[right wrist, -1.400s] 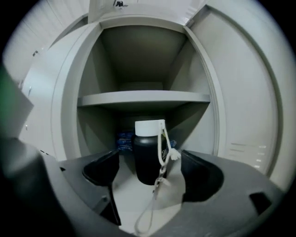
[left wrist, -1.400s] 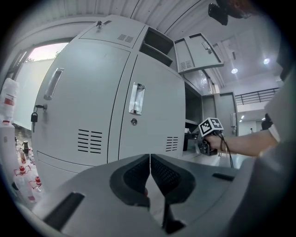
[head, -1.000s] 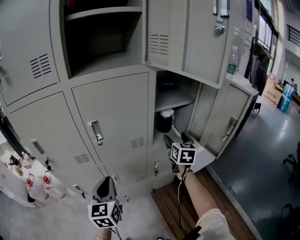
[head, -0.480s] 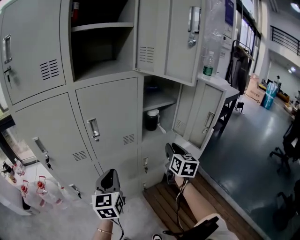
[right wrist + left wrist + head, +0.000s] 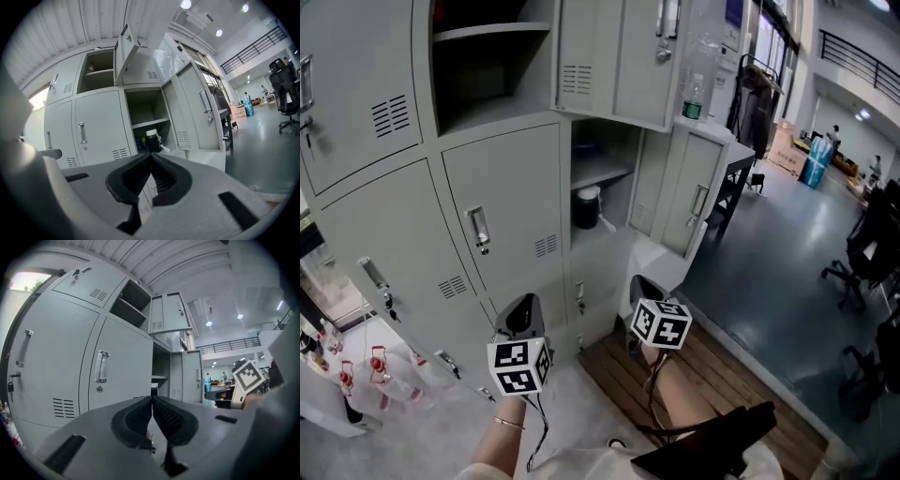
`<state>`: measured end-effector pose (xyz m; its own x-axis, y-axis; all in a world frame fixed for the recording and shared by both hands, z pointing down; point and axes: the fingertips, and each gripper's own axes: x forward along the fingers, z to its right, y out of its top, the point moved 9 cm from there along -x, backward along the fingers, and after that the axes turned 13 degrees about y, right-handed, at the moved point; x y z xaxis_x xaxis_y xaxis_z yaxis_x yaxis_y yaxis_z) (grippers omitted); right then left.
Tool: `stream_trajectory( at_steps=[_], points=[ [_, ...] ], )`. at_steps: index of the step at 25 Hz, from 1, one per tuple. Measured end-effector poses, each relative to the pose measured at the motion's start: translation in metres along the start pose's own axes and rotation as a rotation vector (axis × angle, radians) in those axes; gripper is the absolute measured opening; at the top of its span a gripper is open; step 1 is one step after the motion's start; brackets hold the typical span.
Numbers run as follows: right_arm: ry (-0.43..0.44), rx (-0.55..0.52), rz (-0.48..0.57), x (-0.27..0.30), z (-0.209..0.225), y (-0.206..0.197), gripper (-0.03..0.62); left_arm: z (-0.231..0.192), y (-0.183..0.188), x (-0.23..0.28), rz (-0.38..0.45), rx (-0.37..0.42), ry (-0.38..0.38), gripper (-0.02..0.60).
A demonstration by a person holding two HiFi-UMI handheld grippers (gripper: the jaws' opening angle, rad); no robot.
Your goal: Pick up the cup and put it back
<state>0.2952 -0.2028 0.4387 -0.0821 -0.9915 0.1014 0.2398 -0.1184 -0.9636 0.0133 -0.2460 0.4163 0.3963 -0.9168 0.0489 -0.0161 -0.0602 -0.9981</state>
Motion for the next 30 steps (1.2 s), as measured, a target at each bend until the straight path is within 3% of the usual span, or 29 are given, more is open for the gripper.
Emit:
stream_trajectory(
  at_steps=[11,30],
  points=[
    [-0.071,-0.061,-0.066,-0.015,-0.005,-0.013,-0.009,0.012,-0.010,0.013,-0.037,-0.015,-0.023,0.012],
    [-0.022,-0.170,-0.147,-0.013,-0.001,-0.016,-0.009,0.037,-0.010,0.026,-0.046,0.000,-0.005,0.012]
  ],
)
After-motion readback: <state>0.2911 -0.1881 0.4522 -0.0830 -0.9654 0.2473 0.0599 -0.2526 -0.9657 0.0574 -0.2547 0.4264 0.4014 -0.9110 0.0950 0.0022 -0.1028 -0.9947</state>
